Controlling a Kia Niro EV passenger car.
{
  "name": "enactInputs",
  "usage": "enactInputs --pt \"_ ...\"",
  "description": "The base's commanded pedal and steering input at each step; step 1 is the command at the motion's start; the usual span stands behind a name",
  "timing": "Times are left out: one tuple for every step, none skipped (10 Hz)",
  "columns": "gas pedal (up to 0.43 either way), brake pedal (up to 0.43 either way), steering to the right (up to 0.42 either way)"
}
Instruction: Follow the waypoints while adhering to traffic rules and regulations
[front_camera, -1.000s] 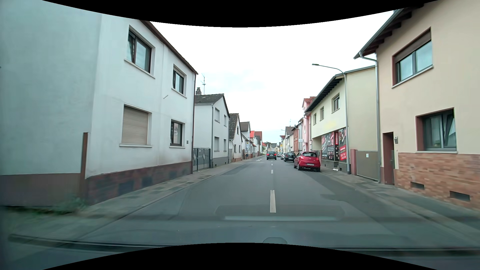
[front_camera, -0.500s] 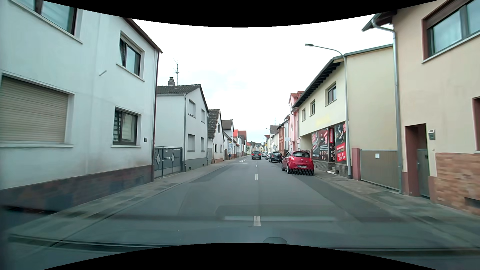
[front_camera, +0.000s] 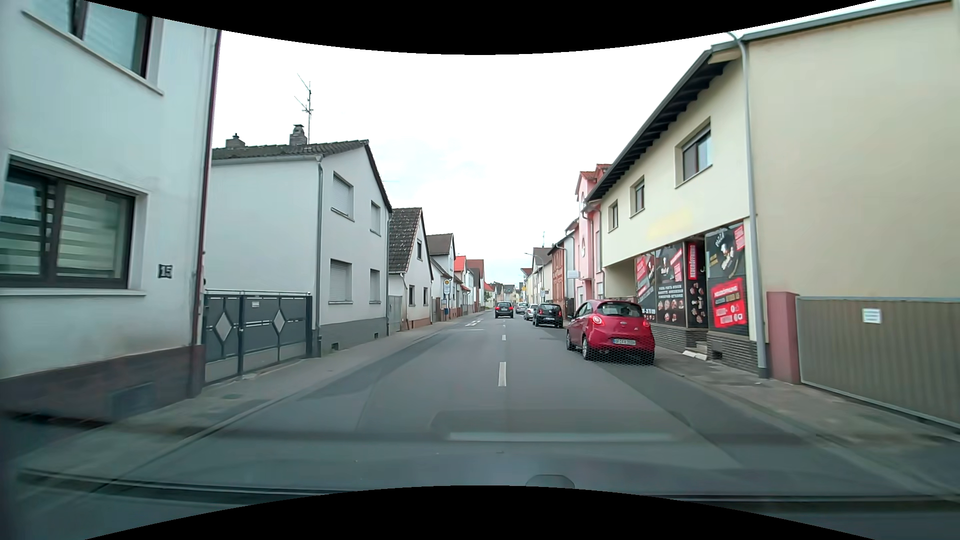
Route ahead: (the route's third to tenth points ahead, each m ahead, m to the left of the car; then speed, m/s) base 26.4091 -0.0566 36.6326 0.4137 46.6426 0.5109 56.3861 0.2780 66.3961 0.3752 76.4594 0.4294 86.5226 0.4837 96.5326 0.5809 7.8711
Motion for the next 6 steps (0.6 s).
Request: enactInputs --pt "0.299 0.000 0.004" --pt "0.299 0.000 0.004" --pt "0.299 0.000 0.001" --pt "0.299 0.000 -0.005" --pt "0.299 0.000 -0.013" --pt "0.299 0.000 -0.017"
